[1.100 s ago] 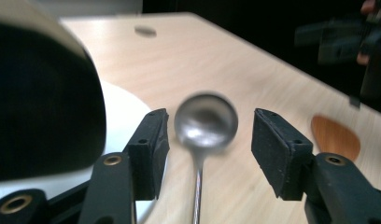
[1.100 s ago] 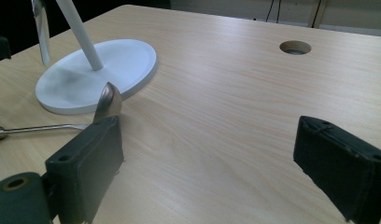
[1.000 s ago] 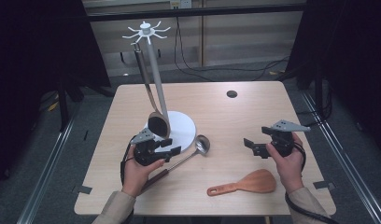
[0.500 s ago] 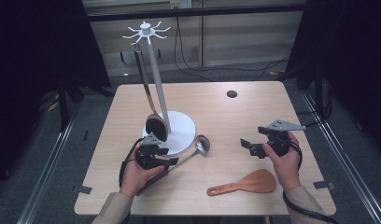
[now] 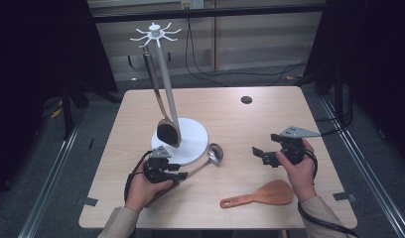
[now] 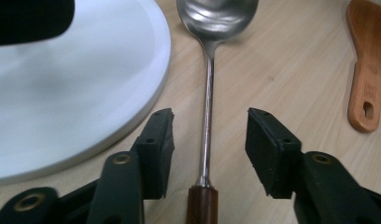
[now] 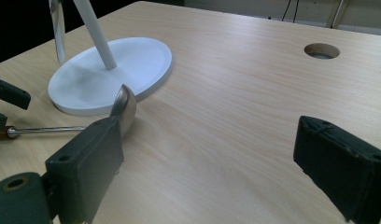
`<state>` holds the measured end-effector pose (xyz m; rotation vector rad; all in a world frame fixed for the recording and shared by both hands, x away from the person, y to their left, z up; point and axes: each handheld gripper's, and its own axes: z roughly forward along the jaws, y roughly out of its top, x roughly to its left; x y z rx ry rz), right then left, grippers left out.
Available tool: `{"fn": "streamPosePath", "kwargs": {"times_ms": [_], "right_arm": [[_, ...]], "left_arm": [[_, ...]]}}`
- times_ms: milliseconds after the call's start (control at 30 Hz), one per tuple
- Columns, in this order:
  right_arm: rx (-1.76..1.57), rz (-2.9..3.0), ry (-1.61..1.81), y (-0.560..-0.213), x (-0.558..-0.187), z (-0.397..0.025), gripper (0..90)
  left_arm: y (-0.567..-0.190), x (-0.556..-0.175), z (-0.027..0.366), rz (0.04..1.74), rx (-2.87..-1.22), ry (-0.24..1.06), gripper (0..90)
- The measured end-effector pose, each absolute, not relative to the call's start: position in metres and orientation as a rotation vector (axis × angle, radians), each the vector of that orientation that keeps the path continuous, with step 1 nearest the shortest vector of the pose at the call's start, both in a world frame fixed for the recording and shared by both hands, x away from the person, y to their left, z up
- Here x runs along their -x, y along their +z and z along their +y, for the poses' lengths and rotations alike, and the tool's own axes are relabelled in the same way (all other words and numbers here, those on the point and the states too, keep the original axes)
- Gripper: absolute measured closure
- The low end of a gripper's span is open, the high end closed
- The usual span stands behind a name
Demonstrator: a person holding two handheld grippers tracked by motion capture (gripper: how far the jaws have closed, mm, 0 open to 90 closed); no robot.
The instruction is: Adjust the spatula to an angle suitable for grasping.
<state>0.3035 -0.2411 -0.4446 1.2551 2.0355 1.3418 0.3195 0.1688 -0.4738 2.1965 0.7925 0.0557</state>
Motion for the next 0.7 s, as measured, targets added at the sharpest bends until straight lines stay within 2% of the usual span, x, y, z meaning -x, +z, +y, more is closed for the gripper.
{"fn": "streamPosePath", "kwargs": {"times_ms": [433,700], "right_arm": [[-1.228,2.050,1.362,-0.443,-0.311,-0.232,7.7],[-1.226,2.043,1.362,-0.442,-0.309,-0.233,7.7]], "left_arm": [[-0.486,-0.314,0.172,0.785,-2.266,0.031,58.7],[-0.492,-0.317,0.166,0.782,-2.287,0.038,68.6]]}}
